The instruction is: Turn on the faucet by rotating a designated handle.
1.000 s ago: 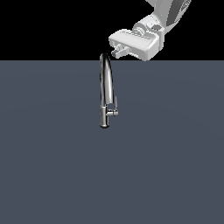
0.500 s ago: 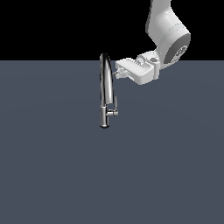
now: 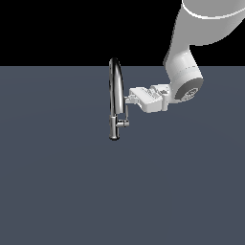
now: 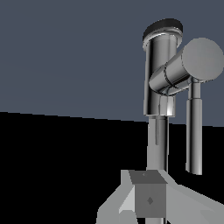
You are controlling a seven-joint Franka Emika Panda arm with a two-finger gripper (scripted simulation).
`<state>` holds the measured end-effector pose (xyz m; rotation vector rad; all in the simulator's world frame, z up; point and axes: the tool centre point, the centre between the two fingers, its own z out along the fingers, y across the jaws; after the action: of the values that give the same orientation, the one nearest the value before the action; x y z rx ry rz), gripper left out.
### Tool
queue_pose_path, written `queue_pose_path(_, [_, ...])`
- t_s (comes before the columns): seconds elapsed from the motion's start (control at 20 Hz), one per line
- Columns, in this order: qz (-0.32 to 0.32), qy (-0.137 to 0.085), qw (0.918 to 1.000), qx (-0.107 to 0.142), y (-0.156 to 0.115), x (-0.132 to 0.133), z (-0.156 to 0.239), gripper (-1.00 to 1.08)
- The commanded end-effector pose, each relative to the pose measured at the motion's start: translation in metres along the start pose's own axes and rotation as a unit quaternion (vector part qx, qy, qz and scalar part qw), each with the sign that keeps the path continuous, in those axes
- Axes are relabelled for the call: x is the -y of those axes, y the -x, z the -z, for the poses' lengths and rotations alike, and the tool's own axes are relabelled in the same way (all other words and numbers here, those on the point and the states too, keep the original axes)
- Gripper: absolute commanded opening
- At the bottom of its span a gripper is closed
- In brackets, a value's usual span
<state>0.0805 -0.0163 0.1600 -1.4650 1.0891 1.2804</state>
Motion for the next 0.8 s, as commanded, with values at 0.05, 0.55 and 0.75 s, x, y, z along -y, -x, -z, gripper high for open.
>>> queue_pose_path(0.05, [-0.018, -0.019, 0.9994, 0.021, -0.017, 0.002, -0.003, -1.0])
queue_pose_path(0.55, [-0.034, -0.035, 0.998, 0.039, -0.032, 0.003, -0.008, -1.0])
queue_pose_path(0.75, [-0.034, -0.035, 0.9981, 0.039, -0.031, -0.001, -0.008, -1.0])
